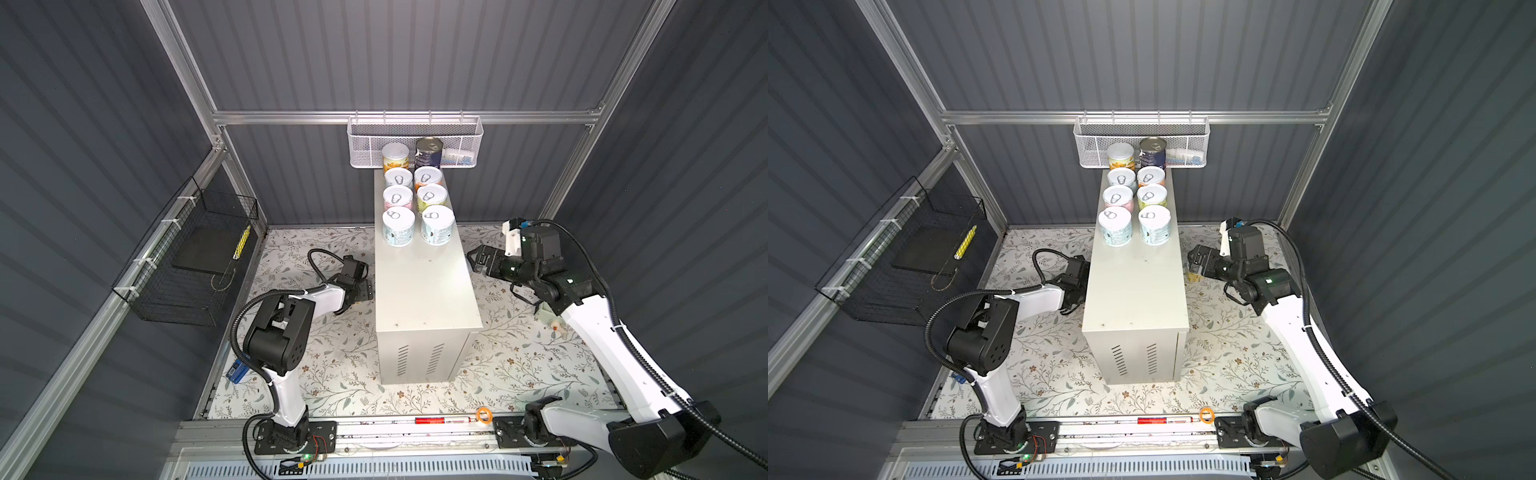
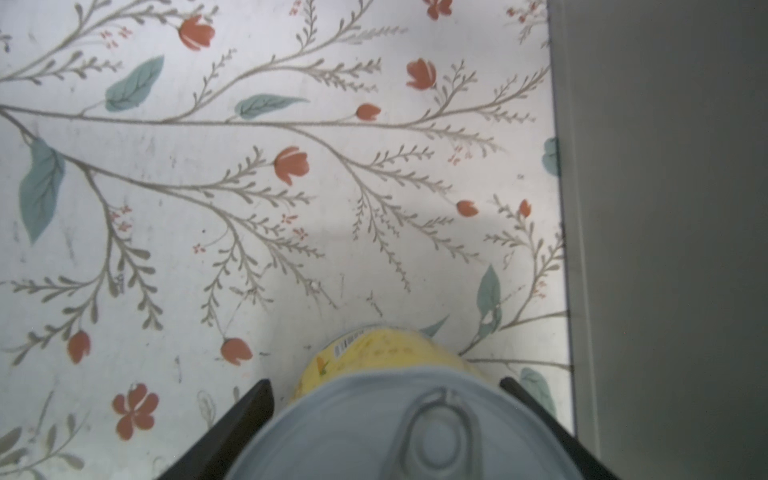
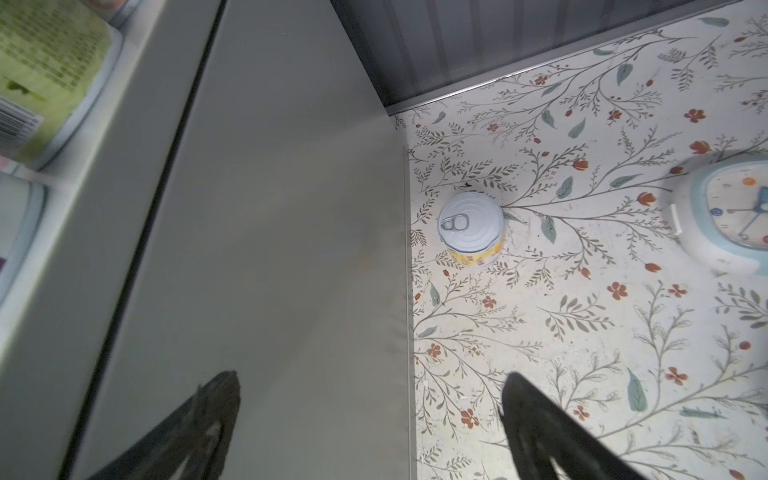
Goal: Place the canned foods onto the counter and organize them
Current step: 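Lower the left gripper onto the yellow-labelled floor can, then close the left gripper on the yellow-labelled can and lift it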
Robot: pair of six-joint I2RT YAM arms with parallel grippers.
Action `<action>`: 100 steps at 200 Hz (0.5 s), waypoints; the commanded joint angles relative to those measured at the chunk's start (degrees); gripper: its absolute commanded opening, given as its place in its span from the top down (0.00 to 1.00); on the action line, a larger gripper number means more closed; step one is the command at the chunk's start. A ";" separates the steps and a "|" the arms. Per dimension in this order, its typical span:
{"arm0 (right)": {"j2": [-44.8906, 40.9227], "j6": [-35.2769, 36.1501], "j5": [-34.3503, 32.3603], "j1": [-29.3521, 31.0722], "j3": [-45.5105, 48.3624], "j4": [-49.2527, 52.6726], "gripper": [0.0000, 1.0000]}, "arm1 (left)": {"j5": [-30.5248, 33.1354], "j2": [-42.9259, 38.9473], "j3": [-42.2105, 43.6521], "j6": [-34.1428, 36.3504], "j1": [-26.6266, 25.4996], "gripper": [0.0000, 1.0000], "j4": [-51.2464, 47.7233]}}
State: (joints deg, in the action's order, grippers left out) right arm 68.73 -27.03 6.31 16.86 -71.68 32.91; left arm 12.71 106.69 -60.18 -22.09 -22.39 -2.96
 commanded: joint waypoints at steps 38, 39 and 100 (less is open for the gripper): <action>0.09 -0.22 0.61 -0.08 1.81 -1.70 0.01 | 1.61 -0.32 0.73 0.48 0.16 0.86 -1.74; 0.09 -0.22 0.62 -0.08 1.89 -1.70 0.01 | 1.79 -0.38 0.75 0.47 0.16 0.89 -1.89; -1.03 0.22 -0.05 -0.17 4.63 -2.05 0.01 | 2.98 -13.73 1.81 0.98 0.16 1.00 -12.98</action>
State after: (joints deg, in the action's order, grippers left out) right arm 68.73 -27.00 6.28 16.86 -68.58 31.29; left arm 14.83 102.10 -58.39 -21.61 -22.39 -8.99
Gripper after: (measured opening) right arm 0.989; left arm 0.749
